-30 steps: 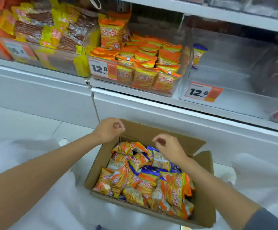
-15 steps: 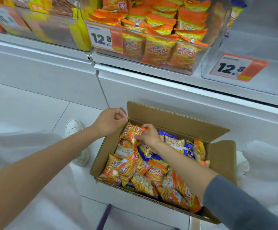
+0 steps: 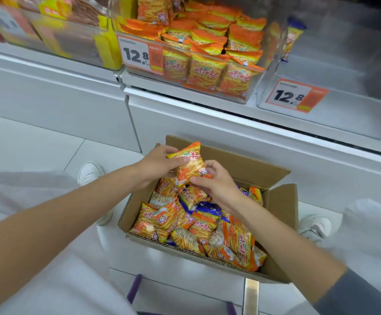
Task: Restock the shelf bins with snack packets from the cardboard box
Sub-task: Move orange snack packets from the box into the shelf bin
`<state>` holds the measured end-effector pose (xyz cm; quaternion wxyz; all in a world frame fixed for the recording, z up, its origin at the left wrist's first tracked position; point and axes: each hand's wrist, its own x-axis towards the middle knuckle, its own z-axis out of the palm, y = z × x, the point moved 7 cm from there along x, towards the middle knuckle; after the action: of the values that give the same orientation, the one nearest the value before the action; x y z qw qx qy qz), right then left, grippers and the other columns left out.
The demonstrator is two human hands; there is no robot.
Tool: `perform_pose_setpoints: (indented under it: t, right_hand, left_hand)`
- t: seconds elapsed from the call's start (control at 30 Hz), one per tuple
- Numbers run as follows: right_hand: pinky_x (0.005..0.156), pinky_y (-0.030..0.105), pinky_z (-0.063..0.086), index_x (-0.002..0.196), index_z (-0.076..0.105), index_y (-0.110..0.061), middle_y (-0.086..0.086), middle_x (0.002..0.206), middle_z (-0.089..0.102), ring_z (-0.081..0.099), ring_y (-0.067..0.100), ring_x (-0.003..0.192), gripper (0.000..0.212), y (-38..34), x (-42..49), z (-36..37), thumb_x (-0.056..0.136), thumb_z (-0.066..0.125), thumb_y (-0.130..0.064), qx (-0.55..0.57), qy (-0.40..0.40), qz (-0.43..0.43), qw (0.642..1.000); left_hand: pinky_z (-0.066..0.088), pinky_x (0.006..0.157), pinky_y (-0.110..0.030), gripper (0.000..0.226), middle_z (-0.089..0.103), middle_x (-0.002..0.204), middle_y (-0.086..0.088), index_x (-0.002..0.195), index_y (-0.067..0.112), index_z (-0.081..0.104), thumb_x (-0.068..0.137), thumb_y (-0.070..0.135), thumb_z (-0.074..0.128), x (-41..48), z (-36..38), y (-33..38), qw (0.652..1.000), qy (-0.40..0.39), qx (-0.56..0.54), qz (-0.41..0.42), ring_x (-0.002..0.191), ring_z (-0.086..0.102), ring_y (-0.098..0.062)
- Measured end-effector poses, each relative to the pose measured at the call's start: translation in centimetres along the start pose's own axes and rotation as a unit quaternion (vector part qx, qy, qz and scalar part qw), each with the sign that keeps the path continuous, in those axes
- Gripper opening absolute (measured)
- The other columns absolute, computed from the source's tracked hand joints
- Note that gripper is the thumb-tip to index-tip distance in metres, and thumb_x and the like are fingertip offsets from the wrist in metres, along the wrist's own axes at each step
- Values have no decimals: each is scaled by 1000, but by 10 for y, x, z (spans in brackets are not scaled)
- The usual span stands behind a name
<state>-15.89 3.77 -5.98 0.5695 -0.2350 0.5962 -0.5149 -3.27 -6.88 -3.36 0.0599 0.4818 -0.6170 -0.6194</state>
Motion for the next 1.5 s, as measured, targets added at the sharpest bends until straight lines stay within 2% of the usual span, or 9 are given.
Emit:
perform_pose_setpoints:
  t: [0.3,0.4,0.57,0.73,0.93,1.13,1.27,1.4,1.5]
  right_hand:
    - [91,31,51,155,13,-34,-9,149,38,50,11,123,94,59,-1,47,86,71,-6,-358,-240,27,902]
    - [97,26,45,145,43,-25,-2,139,50,56,16,117,68,53,8,53,86,73,-13,-447,-231,-27,864]
    - [78,36,54,98,55,-18,5,104,61,62,20,82,32,-2,28,-6,77,77,-10,-361,-43,-31,931]
    - [80,34,55,130,43,-42,6,120,54,62,21,90,66,-64,12,-42,82,73,-9,-244,18,-79,966]
    - [86,34,53,102,59,-26,6,111,67,64,22,103,36,-81,5,-36,75,82,-33,-109,90,-116,983]
    - [80,21,53,111,58,-7,-2,104,70,67,6,93,42,-78,8,4,80,78,-26,-160,50,-109,980]
    - [94,33,52,127,48,-18,-4,119,63,61,12,110,70,-101,17,24,70,86,-34,-171,19,-124,977]
    - [85,17,49,139,30,-33,-18,126,54,55,-16,105,75,-162,19,52,82,78,-27,-170,-14,-161,972]
    - [93,20,43,153,16,-27,-7,148,41,44,-5,125,89,-217,28,66,86,73,-21,-178,8,-210,961]
  left_hand:
    - [56,68,-24,45,68,104,-6,110,11,61,74,23,84,1,-47,-11,988,146,-42,22,85,69,-15]
    - [56,63,-20,38,70,99,-3,109,11,64,77,23,81,0,-47,-8,986,148,-55,45,80,69,-10]
    - [54,60,-18,35,63,104,-1,112,16,57,84,23,75,0,-52,6,977,181,-54,100,88,65,-10]
    - [55,68,-22,35,60,106,2,117,16,50,90,30,68,1,-42,22,973,183,-53,132,96,64,-13]
    - [58,76,-32,38,66,114,-7,120,15,46,94,39,60,8,-25,29,983,142,-57,105,94,68,-17]
    - [54,94,-42,97,67,118,-5,133,16,44,66,85,55,7,-1,46,985,22,-153,78,102,69,-18]
    - [56,88,-34,54,66,117,-2,127,19,46,87,50,64,4,-16,62,981,58,-142,118,100,68,-14]
    - [57,87,-34,51,67,116,1,129,23,50,88,49,64,-1,-53,113,973,52,-117,192,98,69,-13]
    - [57,82,-27,41,68,108,4,122,23,52,89,45,64,-5,-94,166,960,98,-59,257,95,68,-12]
